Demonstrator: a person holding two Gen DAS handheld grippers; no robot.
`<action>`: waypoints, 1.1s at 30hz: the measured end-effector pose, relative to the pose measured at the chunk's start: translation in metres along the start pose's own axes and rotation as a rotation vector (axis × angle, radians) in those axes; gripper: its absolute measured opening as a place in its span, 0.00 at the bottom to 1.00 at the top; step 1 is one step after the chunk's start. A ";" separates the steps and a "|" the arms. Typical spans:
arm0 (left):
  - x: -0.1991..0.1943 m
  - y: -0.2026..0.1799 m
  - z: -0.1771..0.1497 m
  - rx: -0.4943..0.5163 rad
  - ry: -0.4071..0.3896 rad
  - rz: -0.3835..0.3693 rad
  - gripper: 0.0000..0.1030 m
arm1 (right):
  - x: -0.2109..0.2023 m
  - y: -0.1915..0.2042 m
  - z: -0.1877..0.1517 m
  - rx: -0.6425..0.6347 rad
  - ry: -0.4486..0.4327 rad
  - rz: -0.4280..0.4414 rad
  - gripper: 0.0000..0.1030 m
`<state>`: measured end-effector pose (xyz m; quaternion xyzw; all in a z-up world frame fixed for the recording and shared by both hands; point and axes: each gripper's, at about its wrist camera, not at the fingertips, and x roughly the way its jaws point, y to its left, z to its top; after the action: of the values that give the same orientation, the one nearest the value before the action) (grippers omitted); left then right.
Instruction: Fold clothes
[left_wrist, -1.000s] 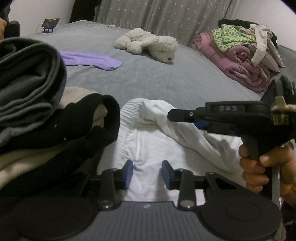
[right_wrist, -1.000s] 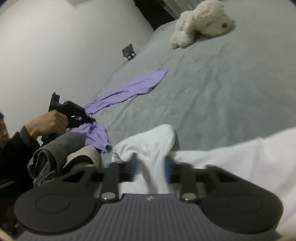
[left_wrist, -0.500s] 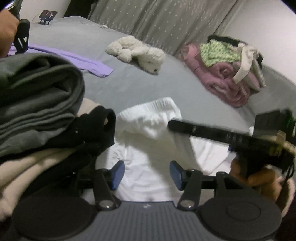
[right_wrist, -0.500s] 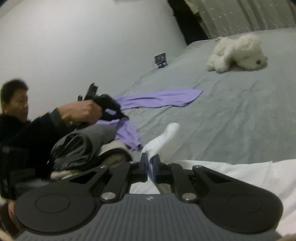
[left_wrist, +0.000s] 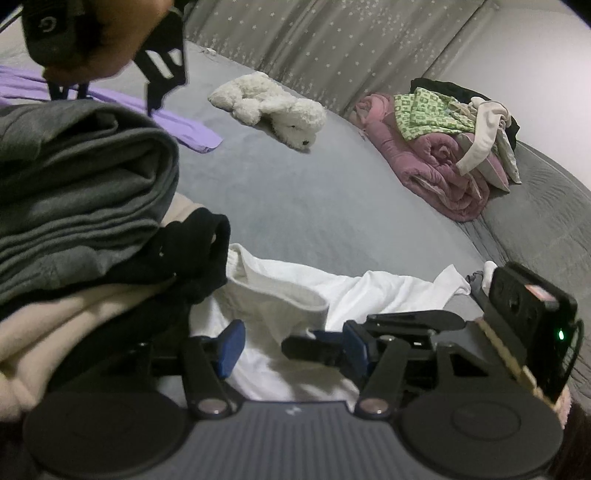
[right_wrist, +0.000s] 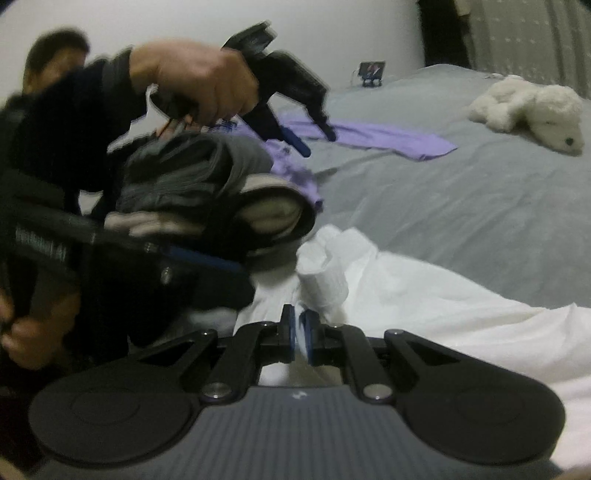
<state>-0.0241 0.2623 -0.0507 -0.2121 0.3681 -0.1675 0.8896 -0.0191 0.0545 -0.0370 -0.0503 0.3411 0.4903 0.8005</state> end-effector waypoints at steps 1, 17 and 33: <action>0.001 0.000 -0.001 0.000 0.004 0.003 0.58 | 0.000 0.004 0.000 -0.027 0.008 -0.010 0.09; 0.015 0.004 -0.004 -0.023 0.052 0.045 0.58 | -0.001 0.035 -0.011 -0.247 0.065 -0.029 0.12; 0.026 0.006 -0.012 -0.026 0.099 0.125 0.46 | -0.114 -0.070 -0.083 0.588 -0.155 -0.138 0.37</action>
<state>-0.0144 0.2529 -0.0763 -0.1919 0.4265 -0.1170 0.8761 -0.0356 -0.1015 -0.0499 0.1980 0.4019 0.3175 0.8358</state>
